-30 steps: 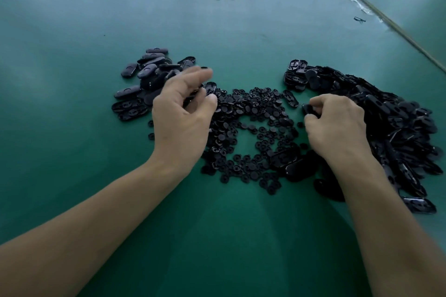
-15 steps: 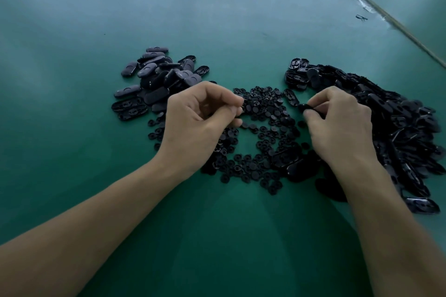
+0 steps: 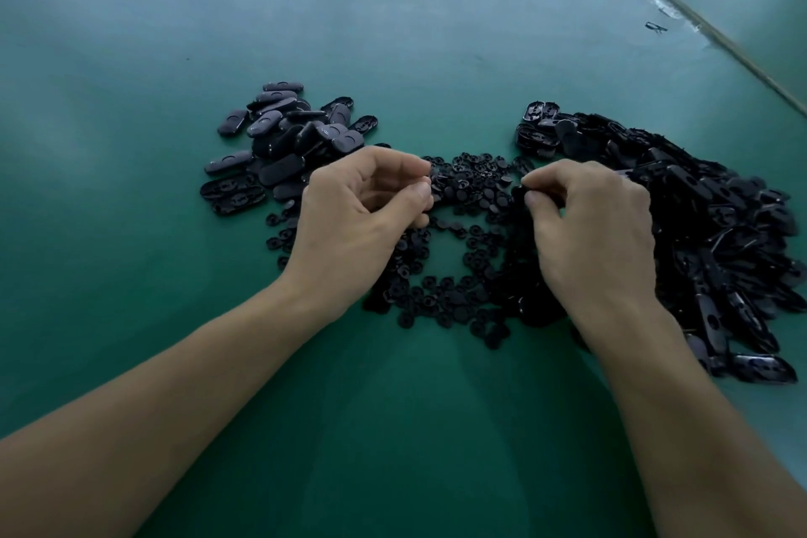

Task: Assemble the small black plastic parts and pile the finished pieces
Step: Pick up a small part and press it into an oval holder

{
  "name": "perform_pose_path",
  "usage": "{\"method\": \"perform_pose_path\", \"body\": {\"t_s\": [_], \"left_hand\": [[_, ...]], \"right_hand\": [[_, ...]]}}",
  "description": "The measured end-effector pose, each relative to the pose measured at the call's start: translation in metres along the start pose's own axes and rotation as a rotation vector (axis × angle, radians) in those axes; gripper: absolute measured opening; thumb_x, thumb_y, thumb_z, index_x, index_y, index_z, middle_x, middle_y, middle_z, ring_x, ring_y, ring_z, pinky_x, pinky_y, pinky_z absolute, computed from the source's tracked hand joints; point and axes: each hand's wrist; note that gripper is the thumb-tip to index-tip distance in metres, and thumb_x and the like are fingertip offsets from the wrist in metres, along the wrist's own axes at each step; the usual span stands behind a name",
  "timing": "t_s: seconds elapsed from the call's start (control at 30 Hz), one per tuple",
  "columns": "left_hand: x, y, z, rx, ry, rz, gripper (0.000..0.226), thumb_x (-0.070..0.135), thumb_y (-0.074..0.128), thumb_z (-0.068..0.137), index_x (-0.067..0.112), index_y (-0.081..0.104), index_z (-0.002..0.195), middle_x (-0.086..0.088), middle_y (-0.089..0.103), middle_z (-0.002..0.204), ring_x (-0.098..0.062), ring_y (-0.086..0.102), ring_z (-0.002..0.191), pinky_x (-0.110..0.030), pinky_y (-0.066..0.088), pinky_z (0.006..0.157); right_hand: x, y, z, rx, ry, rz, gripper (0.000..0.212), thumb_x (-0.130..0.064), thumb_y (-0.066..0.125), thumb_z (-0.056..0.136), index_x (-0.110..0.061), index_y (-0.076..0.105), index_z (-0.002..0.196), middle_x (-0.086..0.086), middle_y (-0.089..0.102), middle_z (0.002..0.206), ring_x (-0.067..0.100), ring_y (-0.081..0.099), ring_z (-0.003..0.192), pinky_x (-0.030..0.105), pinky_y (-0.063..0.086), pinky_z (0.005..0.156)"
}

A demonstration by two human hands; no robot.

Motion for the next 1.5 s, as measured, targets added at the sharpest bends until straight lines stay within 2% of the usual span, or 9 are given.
{"method": "perform_pose_path", "body": {"t_s": [0.17, 0.33, 0.5, 0.77, 0.87, 1.0, 1.1, 1.37, 1.5], "left_hand": [[0.0, 0.0, -0.001, -0.009, 0.003, 0.015, 0.013, 0.003, 0.07, 0.09, 0.014, 0.072, 0.096, -0.004, 0.075, 0.087, -0.021, 0.074, 0.082, -0.027, 0.059, 0.072], [0.002, 0.001, -0.002, -0.01, -0.002, 0.026, 0.015, 0.015, 0.075, 0.085, 0.02, 0.074, 0.099, -0.003, 0.076, 0.092, -0.02, 0.074, 0.087, -0.032, 0.06, 0.077], [0.003, 0.001, -0.002, -0.089, 0.017, 0.067, 0.018, 0.013, 0.076, 0.087, 0.021, 0.074, 0.103, 0.002, 0.078, 0.093, -0.016, 0.075, 0.086, -0.029, 0.06, 0.078], [0.002, 0.001, -0.001, -0.069, -0.003, 0.047, 0.018, 0.007, 0.073, 0.089, 0.016, 0.073, 0.104, -0.003, 0.077, 0.081, -0.021, 0.076, 0.074, -0.026, 0.06, 0.068], [0.002, 0.002, 0.0, -0.036, -0.009, 0.022, 0.015, 0.006, 0.072, 0.088, 0.015, 0.073, 0.1, -0.002, 0.076, 0.078, -0.019, 0.075, 0.071, -0.024, 0.059, 0.066], [0.0, 0.002, 0.002, 0.065, -0.026, -0.062, 0.009, 0.004, 0.07, 0.088, 0.013, 0.071, 0.091, -0.006, 0.075, 0.077, -0.019, 0.074, 0.069, -0.024, 0.058, 0.064], [0.0, 0.001, 0.003, 0.113, -0.03, -0.103, 0.009, 0.001, 0.069, 0.09, 0.01, 0.069, 0.09, -0.005, 0.075, 0.075, -0.019, 0.074, 0.071, -0.024, 0.058, 0.065], [0.001, 0.002, 0.003, 0.114, -0.034, -0.115, 0.017, -0.002, 0.067, 0.091, 0.012, 0.07, 0.101, -0.002, 0.075, 0.078, -0.018, 0.075, 0.074, -0.023, 0.058, 0.068], [0.001, 0.002, 0.002, 0.116, -0.026, -0.092, 0.016, -0.001, 0.069, 0.09, 0.014, 0.072, 0.095, -0.003, 0.076, 0.08, -0.019, 0.076, 0.076, -0.024, 0.058, 0.068]], "right_hand": [[0.002, 0.0, 0.0, 0.007, 0.005, 0.008, 0.011, -0.019, 0.067, 0.095, -0.022, 0.075, 0.103, -0.006, 0.052, 0.111, 0.018, 0.046, 0.11, 0.022, 0.031, 0.088], [-0.006, -0.001, -0.001, -0.114, -0.051, 0.656, 0.017, -0.016, 0.075, 0.089, -0.034, 0.073, 0.089, -0.011, 0.072, 0.082, 0.003, 0.063, 0.074, 0.017, 0.052, 0.073], [-0.015, 0.007, -0.007, -0.351, -0.091, 0.976, 0.028, 0.003, 0.073, 0.086, -0.022, 0.075, 0.098, -0.005, 0.078, 0.092, 0.008, 0.074, 0.085, 0.018, 0.055, 0.079], [-0.012, 0.009, -0.008, -0.195, -0.067, 0.797, 0.02, -0.011, 0.078, 0.086, -0.028, 0.074, 0.094, -0.012, 0.076, 0.082, 0.005, 0.072, 0.08, 0.019, 0.056, 0.076], [-0.012, 0.01, -0.01, -0.114, -0.097, 0.566, 0.008, -0.023, 0.073, 0.091, -0.027, 0.075, 0.098, -0.018, 0.071, 0.08, -0.002, 0.067, 0.079, 0.011, 0.05, 0.073], [-0.011, 0.011, -0.01, -0.22, -0.214, 0.187, 0.022, -0.033, 0.071, 0.092, -0.024, 0.075, 0.111, -0.006, 0.068, 0.099, 0.015, 0.057, 0.1, 0.032, 0.048, 0.092], [-0.016, 0.012, -0.01, -0.294, -0.269, 0.064, 0.027, -0.041, 0.068, 0.092, -0.029, 0.074, 0.116, -0.007, 0.062, 0.103, 0.013, 0.048, 0.106, 0.02, 0.032, 0.088], [-0.025, 0.019, -0.012, -0.246, -0.261, 0.032, 0.017, -0.03, 0.058, 0.1, -0.021, 0.072, 0.104, -0.004, 0.058, 0.1, 0.018, 0.048, 0.104, 0.028, 0.037, 0.087], [-0.024, 0.014, -0.01, -0.126, -0.208, 0.233, 0.013, -0.022, 0.052, 0.103, -0.016, 0.063, 0.098, -0.004, 0.065, 0.091, 0.016, 0.059, 0.087, 0.034, 0.047, 0.08]]}}
Point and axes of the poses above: each hand's wrist, its own z-axis towards the middle knuckle, its own y-axis out of the palm, x = y × z
